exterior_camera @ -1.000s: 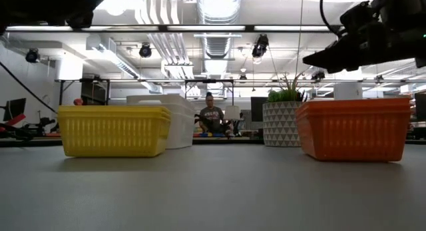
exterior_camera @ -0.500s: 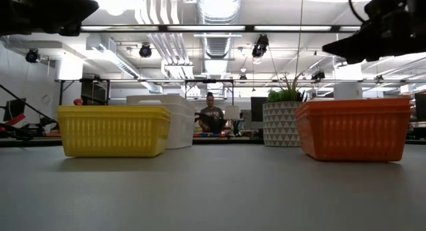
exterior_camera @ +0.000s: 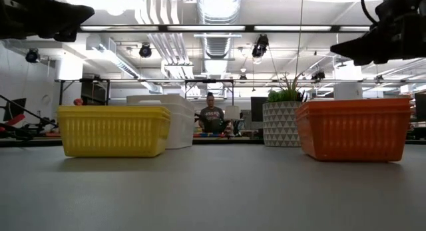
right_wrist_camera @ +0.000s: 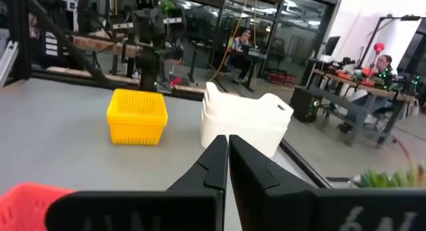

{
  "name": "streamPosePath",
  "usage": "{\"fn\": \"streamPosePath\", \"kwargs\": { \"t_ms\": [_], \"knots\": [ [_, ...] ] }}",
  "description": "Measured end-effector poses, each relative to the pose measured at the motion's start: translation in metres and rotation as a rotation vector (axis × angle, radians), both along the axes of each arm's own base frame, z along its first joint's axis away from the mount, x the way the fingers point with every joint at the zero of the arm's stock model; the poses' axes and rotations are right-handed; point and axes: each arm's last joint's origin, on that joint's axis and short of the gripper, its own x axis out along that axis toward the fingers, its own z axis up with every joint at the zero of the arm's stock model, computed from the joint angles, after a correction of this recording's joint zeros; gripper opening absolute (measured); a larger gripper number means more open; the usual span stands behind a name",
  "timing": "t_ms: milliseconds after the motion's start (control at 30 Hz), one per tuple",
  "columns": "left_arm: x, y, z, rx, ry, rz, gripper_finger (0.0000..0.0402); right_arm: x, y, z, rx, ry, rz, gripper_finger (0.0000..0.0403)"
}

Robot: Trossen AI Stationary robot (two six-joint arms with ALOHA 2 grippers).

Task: Stack baskets by color
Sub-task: Return to Home Position

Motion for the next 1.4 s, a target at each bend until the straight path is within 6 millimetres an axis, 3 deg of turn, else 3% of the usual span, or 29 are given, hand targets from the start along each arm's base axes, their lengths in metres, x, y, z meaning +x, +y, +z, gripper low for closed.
{"fn": "streamPosePath", "kwargs": {
  "t_ms": [233, 433, 1167, 1400],
  "knots": [
    [0.001, 0.0, -0.009, -0.026, 0.031, -0.006, 0.0, 0.005, -0.001, -0.017, 0.024, -0.001, 0.001, 0.0008],
    [0.006, -0.002, -0.03, -0.065, 0.059, -0.012, 0.0, 0.005, -0.001, -0.018, 0.038, -0.003, 0.002, 0.0008],
    [0.011, -0.004, -0.037, -0.061, 0.125, -0.007, 0.0, 0.012, -0.002, -0.028, 0.043, 0.119, -0.002, 0.0009],
    [0.013, -0.004, -0.04, -0.049, 0.157, -0.006, 0.0, 0.014, -0.003, -0.031, 0.183, 0.128, -0.007, 0.0009]
  ]
}}
